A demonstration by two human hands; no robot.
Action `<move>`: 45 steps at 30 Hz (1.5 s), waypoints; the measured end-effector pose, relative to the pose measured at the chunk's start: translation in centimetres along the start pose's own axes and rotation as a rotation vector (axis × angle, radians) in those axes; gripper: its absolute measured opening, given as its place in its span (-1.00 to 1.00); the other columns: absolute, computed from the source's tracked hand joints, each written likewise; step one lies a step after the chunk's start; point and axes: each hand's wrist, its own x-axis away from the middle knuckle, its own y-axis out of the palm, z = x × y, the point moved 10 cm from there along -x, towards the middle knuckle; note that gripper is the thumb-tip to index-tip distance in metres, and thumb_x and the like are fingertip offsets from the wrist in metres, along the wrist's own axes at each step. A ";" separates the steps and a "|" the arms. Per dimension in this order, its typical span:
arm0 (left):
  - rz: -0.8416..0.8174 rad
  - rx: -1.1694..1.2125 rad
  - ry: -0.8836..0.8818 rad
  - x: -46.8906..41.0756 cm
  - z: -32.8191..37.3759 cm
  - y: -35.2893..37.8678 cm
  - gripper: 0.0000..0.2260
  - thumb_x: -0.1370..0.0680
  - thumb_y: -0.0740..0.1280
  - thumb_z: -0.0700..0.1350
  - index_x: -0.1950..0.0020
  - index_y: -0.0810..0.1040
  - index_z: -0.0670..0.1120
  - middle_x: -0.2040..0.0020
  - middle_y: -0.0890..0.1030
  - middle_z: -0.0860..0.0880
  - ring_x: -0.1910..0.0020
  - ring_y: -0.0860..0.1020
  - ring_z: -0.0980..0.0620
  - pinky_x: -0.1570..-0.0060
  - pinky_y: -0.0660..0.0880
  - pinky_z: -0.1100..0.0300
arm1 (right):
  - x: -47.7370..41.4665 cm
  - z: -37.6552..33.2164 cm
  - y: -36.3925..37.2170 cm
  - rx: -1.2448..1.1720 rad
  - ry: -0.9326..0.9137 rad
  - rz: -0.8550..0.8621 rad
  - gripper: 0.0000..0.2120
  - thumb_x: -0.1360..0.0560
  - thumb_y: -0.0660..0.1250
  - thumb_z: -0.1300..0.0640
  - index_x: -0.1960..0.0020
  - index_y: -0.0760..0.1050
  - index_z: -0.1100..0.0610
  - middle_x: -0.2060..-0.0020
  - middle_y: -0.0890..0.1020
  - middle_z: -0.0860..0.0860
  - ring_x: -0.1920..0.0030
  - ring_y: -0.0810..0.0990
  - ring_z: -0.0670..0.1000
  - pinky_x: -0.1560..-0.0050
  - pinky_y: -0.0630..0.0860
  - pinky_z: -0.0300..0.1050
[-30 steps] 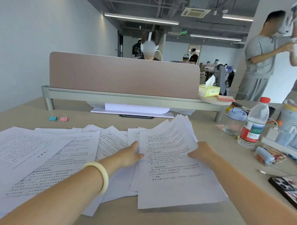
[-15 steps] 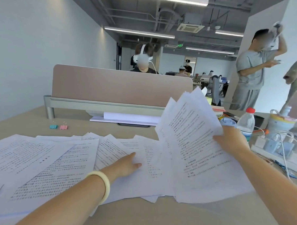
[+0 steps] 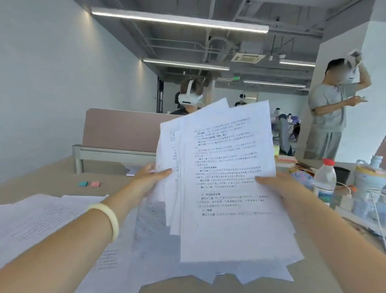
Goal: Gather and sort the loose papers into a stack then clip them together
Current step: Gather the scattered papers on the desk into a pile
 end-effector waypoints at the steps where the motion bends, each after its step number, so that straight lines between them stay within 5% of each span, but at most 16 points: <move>1: -0.057 0.008 -0.026 0.4 -0.6 -0.3 -0.62 -0.50 0.40 -0.12 -0.29 0.49 -0.17 -0.11 0.66 -0.08 -0.06 0.63 -0.07 -0.05 0.55 0.09 | -0.2 2.0 1.8 -0.061 0.046 -0.078 -0.81 -0.49 0.34 0.29 -0.10 0.58 0.23 0.15 0.74 0.12 0.20 0.73 0.12 0.18 0.66 -0.01; 4: -0.175 -0.075 -0.148 2.2 -4.2 -0.6 -0.73 -0.51 0.38 -0.21 -0.20 0.55 -0.15 0.03 0.71 -0.03 0.06 0.67 -0.02 0.01 0.59 0.08 | 0.0 7.6 8.1 -0.051 0.152 -0.284 -0.74 -0.48 0.28 0.39 -0.16 0.55 0.29 -0.05 0.68 0.22 0.06 0.70 0.17 0.10 0.66 0.01; 8: -0.070 -0.346 -0.272 3.4 -8.4 -3.4 -0.81 -0.53 0.36 -0.21 -0.12 0.46 -0.14 0.03 0.62 -0.05 0.10 0.61 -0.03 0.19 0.54 0.18 | 0.2 11.6 13.1 0.172 0.177 -0.383 -0.59 -0.35 0.31 0.34 -0.19 0.53 0.23 -0.10 0.65 0.20 -0.09 0.63 0.22 -0.15 0.55 0.13; 10: -0.010 -0.441 -0.270 2.9 -9.2 -5.4 -0.81 -0.51 0.38 -0.20 -0.09 0.50 -0.18 -0.04 0.61 -0.12 0.02 0.59 -0.10 0.13 0.49 0.16 | -0.2 12.2 13.5 0.203 0.178 -0.371 -0.62 -0.36 0.29 0.34 -0.17 0.53 0.22 -0.04 0.66 0.17 -0.05 0.63 0.19 -0.08 0.57 0.06; 12: 0.038 -0.518 -0.222 2.5 -8.6 -6.8 -0.93 -0.50 0.38 -0.20 0.10 0.51 -0.15 0.07 0.59 -0.11 0.10 0.55 -0.07 0.20 0.40 0.19 | -0.6 12.5 13.4 0.187 0.179 -0.374 -0.64 -0.36 0.28 0.33 -0.14 0.55 0.21 -0.02 0.67 0.16 -0.03 0.64 0.20 -0.06 0.58 0.08; 14: 0.099 -0.611 -0.129 1.7 -7.0 -7.5 -0.83 -0.51 0.37 -0.21 0.25 0.44 -0.11 0.21 0.52 -0.01 0.22 0.47 0.01 0.32 0.30 0.23 | -0.9 12.8 13.2 0.140 0.205 -0.367 -0.66 -0.34 0.28 0.31 -0.10 0.57 0.18 -0.06 0.66 0.20 -0.09 0.62 0.26 -0.13 0.56 0.16; 19: 0.323 -0.820 0.191 0.8 1.0 -7.4 -0.93 -0.56 0.25 -0.22 0.05 0.51 -0.10 0.15 0.51 -0.08 0.27 0.44 0.01 0.36 0.25 0.20 | -1.6 14.2 12.3 0.246 0.246 -0.252 -0.70 -0.48 0.23 0.36 -0.19 0.54 0.24 -0.09 0.65 0.21 -0.08 0.61 0.27 -0.16 0.54 0.23; 23: 0.632 -0.648 0.364 2.3 6.4 -11.1 -0.84 -0.59 0.20 -0.24 -0.09 0.53 -0.21 0.12 0.54 -0.12 0.28 0.45 -0.04 0.35 0.36 0.18 | -1.5 14.7 12.0 0.250 0.254 -0.202 -0.75 -0.47 0.24 0.37 -0.10 0.55 0.23 -0.03 0.65 0.20 -0.04 0.62 0.26 -0.12 0.56 0.20; 25: 0.776 -0.529 0.394 3.5 7.8 -13.7 -0.82 -0.58 0.21 -0.22 -0.12 0.51 -0.26 0.06 0.58 -0.18 0.14 0.52 -0.14 0.14 0.49 0.07 | -1.2 14.7 12.1 0.213 0.254 -0.204 -0.74 -0.43 0.27 0.35 -0.09 0.53 0.23 0.00 0.66 0.21 -0.01 0.64 0.26 -0.08 0.58 0.19; 29: 0.891 -0.237 0.183 5.0 4.4 -17.6 -0.80 -0.57 0.20 -0.24 -0.16 0.48 -0.24 0.02 0.56 -0.12 0.02 0.50 -0.09 0.20 0.51 0.18 | -0.7 14.8 12.9 0.158 0.269 -0.240 -0.72 -0.49 0.20 0.39 -0.16 0.53 0.27 0.01 0.67 0.18 0.05 0.65 0.19 0.14 0.62 -0.01; 32: 0.610 0.006 -0.070 5.7 -3.2 -15.1 -0.65 -0.54 0.21 -0.36 -0.32 0.43 -0.19 -0.14 0.54 -0.13 -0.10 0.52 -0.17 0.05 0.53 0.02 | -0.5 14.5 13.6 0.091 0.264 -0.257 -0.76 -0.57 0.21 0.28 -0.20 0.52 0.28 0.01 0.66 0.16 0.07 0.65 0.14 0.24 0.59 -0.09; 35: 0.380 0.083 -0.245 8.4 -8.4 -9.9 -0.72 -0.54 0.16 -0.43 -0.16 0.46 -0.17 -0.13 0.52 -0.16 -0.10 0.51 -0.19 -0.03 0.49 -0.02 | -0.1 13.8 13.9 0.066 0.283 -0.227 -0.69 -0.59 0.22 0.01 -0.17 0.52 0.21 -0.01 0.65 0.17 0.09 0.63 0.14 0.25 0.55 -0.08; 39: 0.149 0.067 -0.385 12.0 -11.1 -3.7 -0.81 -0.56 0.19 -0.38 -0.08 0.52 -0.21 0.03 0.62 -0.16 0.11 0.60 -0.12 0.39 0.61 0.17 | 0.6 12.9 14.8 -0.039 0.252 -0.253 -0.77 -0.56 0.27 -0.01 -0.07 0.53 0.14 0.01 0.65 0.13 0.05 0.62 0.14 0.15 0.57 -0.04; 42: -0.367 -0.195 -0.576 15.7 -11.2 1.4 -0.85 -0.58 0.27 -0.13 -0.03 0.55 -0.19 0.21 0.68 -0.14 0.31 0.68 -0.04 0.37 0.60 0.19 | 0.7 13.2 15.1 0.000 0.225 -0.320 -0.71 -0.51 0.37 0.10 -0.20 0.53 0.14 -0.10 0.66 0.10 -0.10 0.62 0.14 -0.15 0.54 0.11; 45: -0.871 -0.589 -0.620 18.3 -9.7 2.2 -0.74 -0.56 0.28 0.06 0.17 0.56 -0.09 0.24 0.69 -0.06 0.33 0.67 0.03 0.29 0.59 0.25 | 0.6 13.6 14.9 0.073 0.247 -0.333 -0.60 -0.43 0.44 0.25 -0.26 0.52 0.19 -0.17 0.63 0.15 -0.16 0.59 0.19 -0.22 0.51 0.14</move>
